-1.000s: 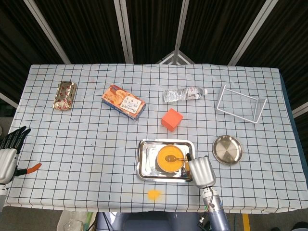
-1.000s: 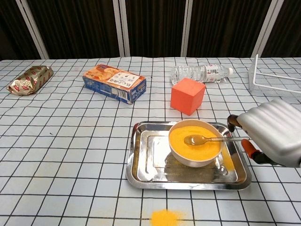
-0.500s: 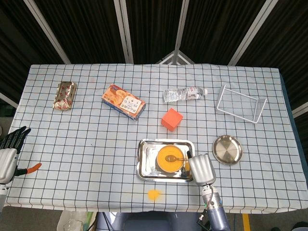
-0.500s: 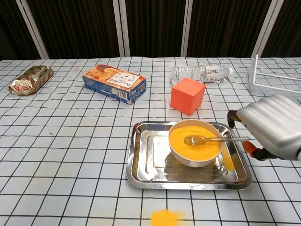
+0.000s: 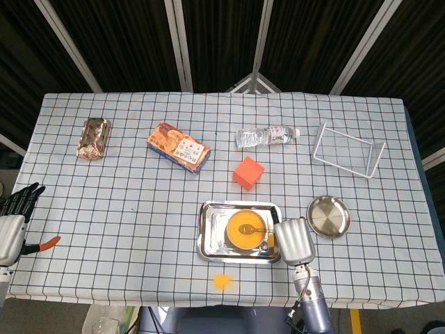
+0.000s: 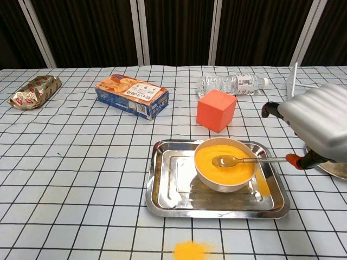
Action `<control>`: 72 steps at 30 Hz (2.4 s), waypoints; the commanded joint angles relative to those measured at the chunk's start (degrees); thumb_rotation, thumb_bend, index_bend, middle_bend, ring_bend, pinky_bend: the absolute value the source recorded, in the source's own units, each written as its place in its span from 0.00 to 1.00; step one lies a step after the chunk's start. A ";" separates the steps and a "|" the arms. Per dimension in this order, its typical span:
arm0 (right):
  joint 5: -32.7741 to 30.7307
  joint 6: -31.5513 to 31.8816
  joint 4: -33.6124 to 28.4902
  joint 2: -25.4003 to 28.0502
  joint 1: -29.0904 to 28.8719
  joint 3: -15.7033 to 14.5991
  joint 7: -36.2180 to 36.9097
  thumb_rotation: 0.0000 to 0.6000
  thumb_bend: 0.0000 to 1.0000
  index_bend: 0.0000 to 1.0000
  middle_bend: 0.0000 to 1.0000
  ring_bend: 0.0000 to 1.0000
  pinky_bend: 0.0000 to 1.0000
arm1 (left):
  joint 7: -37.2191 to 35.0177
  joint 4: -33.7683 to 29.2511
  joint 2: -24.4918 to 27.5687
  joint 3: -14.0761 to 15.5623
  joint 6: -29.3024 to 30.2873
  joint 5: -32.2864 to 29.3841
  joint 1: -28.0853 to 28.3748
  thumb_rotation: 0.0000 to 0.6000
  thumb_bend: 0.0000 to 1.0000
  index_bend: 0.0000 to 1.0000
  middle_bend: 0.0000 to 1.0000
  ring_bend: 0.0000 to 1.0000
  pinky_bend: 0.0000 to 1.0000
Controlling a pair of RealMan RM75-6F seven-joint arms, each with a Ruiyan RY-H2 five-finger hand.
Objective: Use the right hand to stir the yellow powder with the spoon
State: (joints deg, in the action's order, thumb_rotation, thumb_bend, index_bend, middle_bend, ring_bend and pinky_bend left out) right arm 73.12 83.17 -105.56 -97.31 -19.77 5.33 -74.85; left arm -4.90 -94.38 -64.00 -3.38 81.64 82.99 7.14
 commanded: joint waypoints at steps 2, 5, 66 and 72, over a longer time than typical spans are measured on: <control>-3.21 0.34 -2.47 0.49 -0.06 0.79 -2.04 1.00 0.32 0.49 0.97 0.98 0.81 | -0.11 -0.03 0.03 0.04 0.10 0.07 -0.06 1.00 0.00 0.00 0.00 0.00 0.00; -7.22 0.46 -4.99 0.58 -0.08 1.75 -2.94 1.00 0.32 0.51 0.97 0.98 0.81 | -0.19 0.00 0.04 -0.01 0.18 0.08 -0.07 1.00 0.00 0.00 0.00 0.00 0.00; -23.06 6.26 -2.20 -5.32 -7.44 3.75 2.82 1.00 0.44 0.51 0.97 0.98 0.81 | 3.43 2.73 -1.89 -0.66 2.41 1.02 0.01 1.00 0.00 0.00 0.00 0.00 0.00; -22.78 6.55 -1.42 -5.97 -7.89 3.56 3.45 1.00 0.44 0.51 0.97 0.98 0.81 | 3.30 2.73 -1.83 -0.63 2.35 1.05 0.03 1.00 0.00 0.00 0.00 0.00 0.00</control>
State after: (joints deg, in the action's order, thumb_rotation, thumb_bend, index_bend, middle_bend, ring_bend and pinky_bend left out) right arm 50.29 89.69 -107.01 -103.24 -27.63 8.89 -71.44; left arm -1.60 -91.65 -65.83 -4.02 83.98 84.04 7.17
